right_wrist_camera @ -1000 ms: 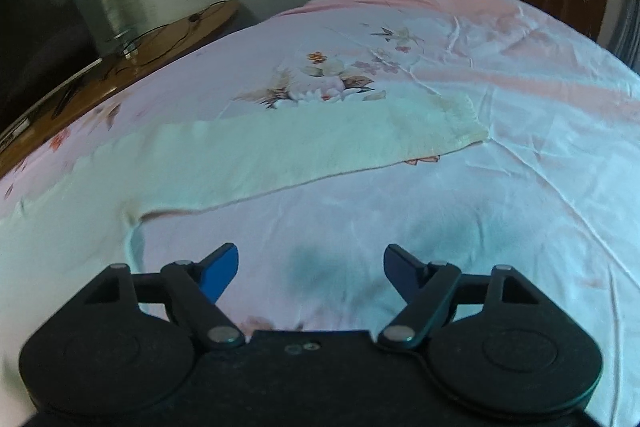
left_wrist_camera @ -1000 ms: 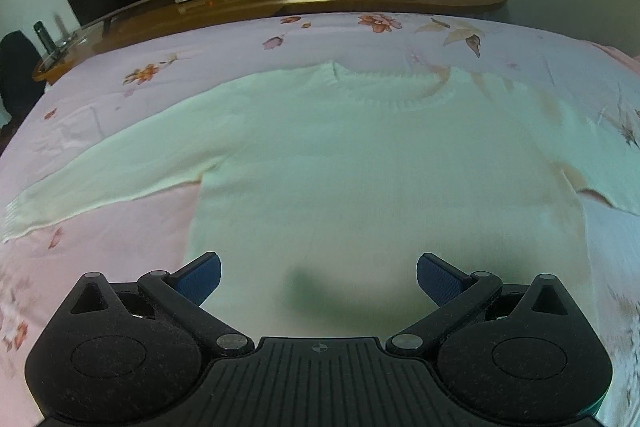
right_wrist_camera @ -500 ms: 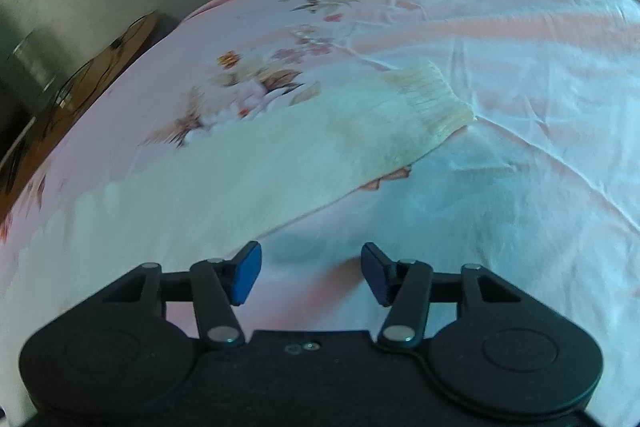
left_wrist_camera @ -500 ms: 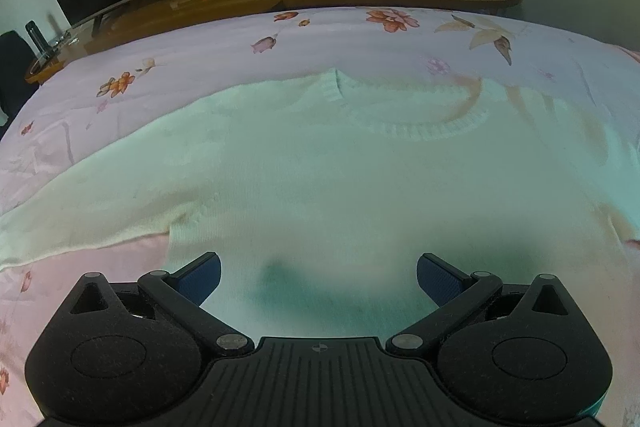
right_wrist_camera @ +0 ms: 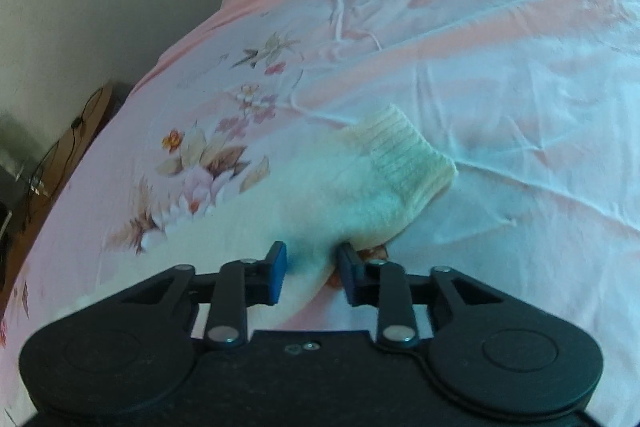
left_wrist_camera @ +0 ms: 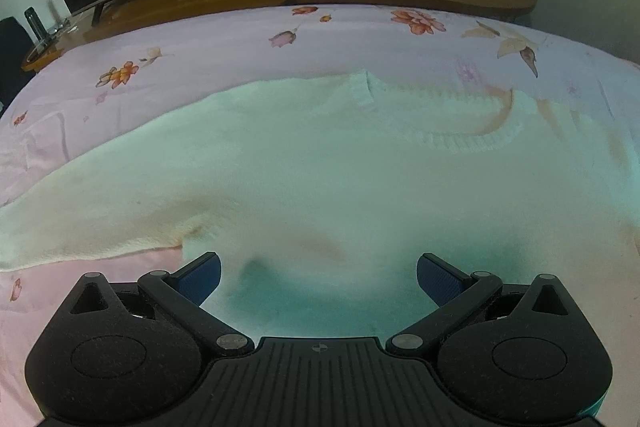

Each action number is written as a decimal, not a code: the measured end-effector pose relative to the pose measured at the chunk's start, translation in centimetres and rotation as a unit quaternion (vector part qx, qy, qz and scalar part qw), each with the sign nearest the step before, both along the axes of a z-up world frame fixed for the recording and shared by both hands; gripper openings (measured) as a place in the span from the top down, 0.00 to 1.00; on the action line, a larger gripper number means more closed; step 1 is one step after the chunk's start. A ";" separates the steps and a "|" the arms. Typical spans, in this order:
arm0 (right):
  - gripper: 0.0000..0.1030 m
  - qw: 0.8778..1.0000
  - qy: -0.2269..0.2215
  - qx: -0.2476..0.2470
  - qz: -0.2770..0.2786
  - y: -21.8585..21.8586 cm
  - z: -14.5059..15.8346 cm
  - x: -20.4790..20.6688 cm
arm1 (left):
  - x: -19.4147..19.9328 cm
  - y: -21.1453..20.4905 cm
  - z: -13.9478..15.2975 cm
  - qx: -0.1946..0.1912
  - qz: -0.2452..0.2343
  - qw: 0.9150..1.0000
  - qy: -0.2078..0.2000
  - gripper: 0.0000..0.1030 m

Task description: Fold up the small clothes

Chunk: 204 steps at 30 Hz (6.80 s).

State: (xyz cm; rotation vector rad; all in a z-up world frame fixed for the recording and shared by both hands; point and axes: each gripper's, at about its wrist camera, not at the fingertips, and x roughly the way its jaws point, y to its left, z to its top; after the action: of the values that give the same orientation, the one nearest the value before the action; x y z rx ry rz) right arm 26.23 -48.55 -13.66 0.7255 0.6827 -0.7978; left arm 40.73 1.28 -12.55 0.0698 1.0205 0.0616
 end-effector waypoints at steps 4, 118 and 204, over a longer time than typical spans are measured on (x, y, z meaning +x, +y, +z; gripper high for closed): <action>0.91 1.000 -0.007 -0.011 -0.007 0.2 0.0 0.3 | -0.1 1.2 0.2 -0.013 -0.007 1.000 0.004 0.00; 0.68 0.939 0.006 -0.111 0.324 24.2 -1.9 7.6 | 2.2 14.3 -2.4 -0.359 0.130 0.918 -0.108 0.97; 0.67 0.903 -0.036 -0.084 0.420 27.4 2.6 14.6 | 0.1 14.4 -2.1 -0.223 0.077 0.971 -0.031 0.96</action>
State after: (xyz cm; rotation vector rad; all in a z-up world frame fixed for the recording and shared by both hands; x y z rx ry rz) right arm 40.81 -21.16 -11.11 0.2427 0.7604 -0.0286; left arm 40.78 15.66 -14.60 -0.4199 0.9546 -0.0267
